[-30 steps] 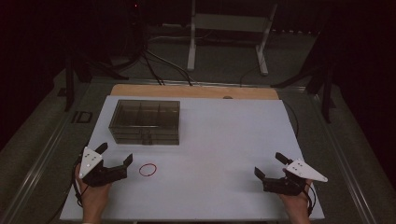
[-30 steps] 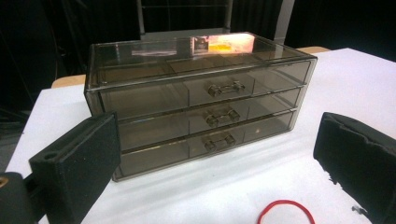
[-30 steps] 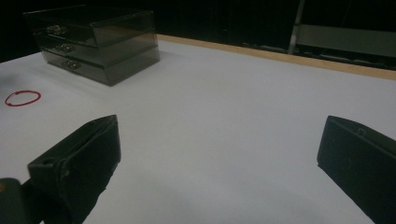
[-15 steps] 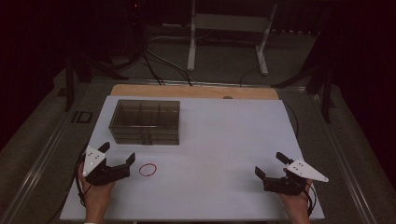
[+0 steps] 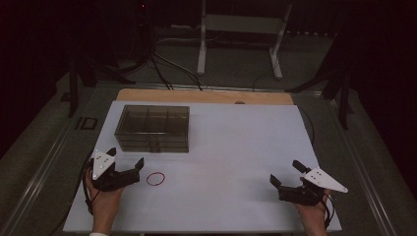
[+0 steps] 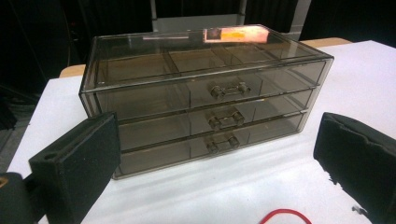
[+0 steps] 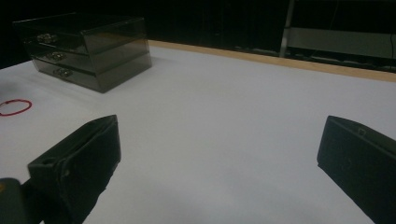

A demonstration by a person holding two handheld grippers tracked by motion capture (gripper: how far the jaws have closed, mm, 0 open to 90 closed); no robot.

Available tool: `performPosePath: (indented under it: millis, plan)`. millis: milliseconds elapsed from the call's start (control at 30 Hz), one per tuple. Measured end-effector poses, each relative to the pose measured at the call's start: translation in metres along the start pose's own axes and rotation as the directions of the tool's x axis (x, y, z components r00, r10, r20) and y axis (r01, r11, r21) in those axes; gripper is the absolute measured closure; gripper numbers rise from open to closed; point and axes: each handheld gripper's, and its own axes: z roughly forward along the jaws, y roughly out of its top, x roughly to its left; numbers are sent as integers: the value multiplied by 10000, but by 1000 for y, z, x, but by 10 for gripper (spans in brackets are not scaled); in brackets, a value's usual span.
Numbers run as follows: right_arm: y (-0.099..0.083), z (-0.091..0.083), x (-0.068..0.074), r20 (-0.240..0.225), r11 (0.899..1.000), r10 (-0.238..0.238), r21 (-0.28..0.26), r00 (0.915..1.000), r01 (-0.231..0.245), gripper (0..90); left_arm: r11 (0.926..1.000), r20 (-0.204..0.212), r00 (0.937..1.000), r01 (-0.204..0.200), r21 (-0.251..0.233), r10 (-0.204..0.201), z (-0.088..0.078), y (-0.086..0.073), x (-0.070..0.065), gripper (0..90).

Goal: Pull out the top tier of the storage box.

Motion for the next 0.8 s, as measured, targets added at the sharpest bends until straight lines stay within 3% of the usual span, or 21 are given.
performPosePath:
  millis: [800]
  plan:
    - [0, -2, 0, 45, 10000, 30, -93, 10000, -30, 0, 9997, 16, 9999, -134, 219, 134, 19, 10, -10, 23]
